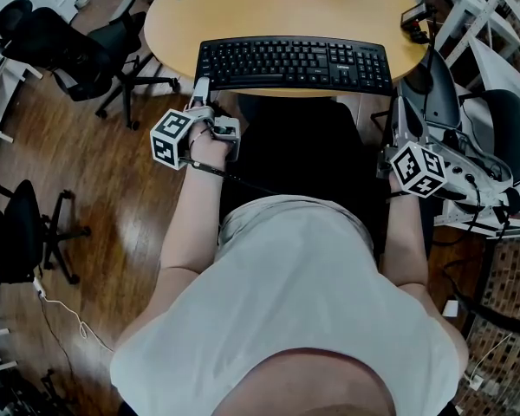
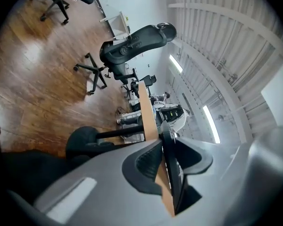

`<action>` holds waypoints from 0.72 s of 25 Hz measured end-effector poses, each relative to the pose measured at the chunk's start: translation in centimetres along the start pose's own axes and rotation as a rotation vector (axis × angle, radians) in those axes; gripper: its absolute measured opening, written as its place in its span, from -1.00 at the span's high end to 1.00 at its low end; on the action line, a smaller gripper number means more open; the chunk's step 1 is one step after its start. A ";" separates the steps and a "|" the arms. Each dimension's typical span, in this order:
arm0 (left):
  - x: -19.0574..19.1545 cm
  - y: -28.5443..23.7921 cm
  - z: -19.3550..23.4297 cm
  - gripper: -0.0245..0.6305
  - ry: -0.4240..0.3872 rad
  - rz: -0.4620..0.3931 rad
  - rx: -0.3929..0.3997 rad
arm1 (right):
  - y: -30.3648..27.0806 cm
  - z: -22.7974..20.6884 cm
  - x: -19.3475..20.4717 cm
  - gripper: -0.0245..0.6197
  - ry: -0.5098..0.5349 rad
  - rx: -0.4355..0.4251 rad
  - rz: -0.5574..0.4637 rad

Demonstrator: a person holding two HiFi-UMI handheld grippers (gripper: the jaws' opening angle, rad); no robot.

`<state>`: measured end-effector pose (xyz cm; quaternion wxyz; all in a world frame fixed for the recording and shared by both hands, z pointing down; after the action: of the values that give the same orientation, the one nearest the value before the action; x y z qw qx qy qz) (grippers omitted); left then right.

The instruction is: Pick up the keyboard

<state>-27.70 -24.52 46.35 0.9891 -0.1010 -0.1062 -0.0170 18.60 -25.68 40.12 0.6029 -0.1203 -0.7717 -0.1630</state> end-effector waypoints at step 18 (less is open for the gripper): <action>-0.2 0.5 -1.3 -0.30 0.074 -0.004 0.061 | -0.3 0.3 -0.4 0.87 0.165 0.008 0.020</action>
<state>-27.65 -24.30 45.00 0.9949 -0.0696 -0.0702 -0.0196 18.27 -25.85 39.63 0.6663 -0.1118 -0.7189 -0.1633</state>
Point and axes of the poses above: the fingertips, and each gripper's own axes: y backward along the fingers, z to its left, x out of its underside, the point moved 5 cm from there along y, backward along the fingers, and after that the axes turned 3 degrees about -x, right-handed, at the moved point
